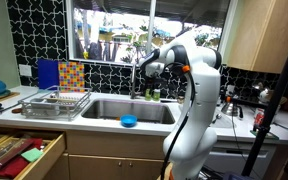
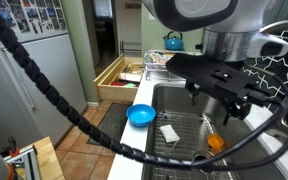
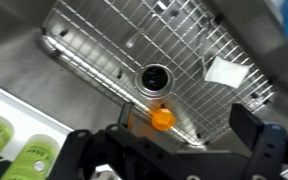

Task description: Pick up the orange bowl and put it in the sink, pick up the blue bowl and put it on the kitchen counter in front of the sink, pick up the green container and put it in the blue bowl, move the blue bowl to the kitchen counter next to the tap

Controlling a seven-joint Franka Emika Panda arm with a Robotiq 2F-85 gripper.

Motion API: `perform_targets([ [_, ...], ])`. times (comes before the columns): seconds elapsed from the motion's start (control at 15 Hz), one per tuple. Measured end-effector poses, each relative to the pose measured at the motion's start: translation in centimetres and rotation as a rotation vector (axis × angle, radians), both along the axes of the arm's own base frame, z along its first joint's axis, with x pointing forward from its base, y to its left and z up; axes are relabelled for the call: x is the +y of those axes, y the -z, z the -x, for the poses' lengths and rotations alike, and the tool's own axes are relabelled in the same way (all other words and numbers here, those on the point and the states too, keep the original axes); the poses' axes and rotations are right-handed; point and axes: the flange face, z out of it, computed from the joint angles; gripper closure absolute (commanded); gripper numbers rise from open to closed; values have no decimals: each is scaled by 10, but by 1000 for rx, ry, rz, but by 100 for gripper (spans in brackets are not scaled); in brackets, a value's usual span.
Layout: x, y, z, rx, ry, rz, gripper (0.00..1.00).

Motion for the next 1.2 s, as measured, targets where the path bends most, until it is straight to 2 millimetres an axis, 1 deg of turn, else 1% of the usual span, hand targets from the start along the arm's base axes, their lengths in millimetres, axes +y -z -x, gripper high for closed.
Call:
perform_targets([
  [0.13,-29,-17,7,-10,12,120,0],
  [0.2,-35,-20,9,-16,20,134,0],
  [0.53,-29,-20,4,-17,7,132,0],
  [0.67,-35,-28,-4,-112,14,210,0],
  [0.8,-44,-32,-16,-219,22,306,0],
  [1.0,-68,-25,-35,-361,46,456,0],
  [1.2,-95,-17,-46,-478,133,564,0],
])
